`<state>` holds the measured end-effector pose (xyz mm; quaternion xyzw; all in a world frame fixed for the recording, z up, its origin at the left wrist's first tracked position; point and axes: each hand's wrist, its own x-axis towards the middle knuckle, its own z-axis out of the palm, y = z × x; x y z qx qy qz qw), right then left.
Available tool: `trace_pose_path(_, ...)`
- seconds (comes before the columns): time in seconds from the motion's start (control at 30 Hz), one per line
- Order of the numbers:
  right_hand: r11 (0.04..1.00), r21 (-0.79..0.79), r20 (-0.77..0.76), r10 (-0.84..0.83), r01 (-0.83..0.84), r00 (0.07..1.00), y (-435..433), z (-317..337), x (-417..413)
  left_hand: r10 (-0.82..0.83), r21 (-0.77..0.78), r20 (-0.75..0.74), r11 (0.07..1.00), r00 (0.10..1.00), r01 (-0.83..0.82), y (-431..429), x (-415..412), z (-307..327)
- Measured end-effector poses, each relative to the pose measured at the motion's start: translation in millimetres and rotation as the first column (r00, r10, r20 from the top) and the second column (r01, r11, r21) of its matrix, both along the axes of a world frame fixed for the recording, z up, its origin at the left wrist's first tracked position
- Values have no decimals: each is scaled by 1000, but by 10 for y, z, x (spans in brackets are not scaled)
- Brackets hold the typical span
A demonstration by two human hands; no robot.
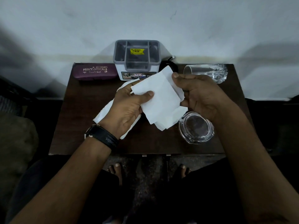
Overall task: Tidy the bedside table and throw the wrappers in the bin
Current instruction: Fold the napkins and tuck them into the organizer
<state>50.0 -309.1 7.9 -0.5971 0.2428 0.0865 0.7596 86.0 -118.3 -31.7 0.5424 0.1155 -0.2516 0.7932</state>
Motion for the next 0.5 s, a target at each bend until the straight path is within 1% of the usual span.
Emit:
trace_pose_path(0.07,999,31,12,-21,20,1000,-15,15,-2,-3,-25,-5,1000,1000,3,1,1,8)
trace_pose_path(0.2,994,-40,18,-105,106,994,-46,8,19,6,-9,-12,1000,1000,-6,7,7,37)
trace_pose_path(0.27,995,-63,17,-80,81,997,-45,0,18,8,-4,-13,1000,1000,-8,3,3,52)
trace_pose_path(0.37,995,-99,8,11,-10,1000,-12,-37,8,4,12,-18,1000,1000,-4,-15,-15,86)
trace_pose_path(0.5,993,-109,23,55,-52,998,3,-58,-2,6,43,-14,999,1000,-6,-33,-38,107)
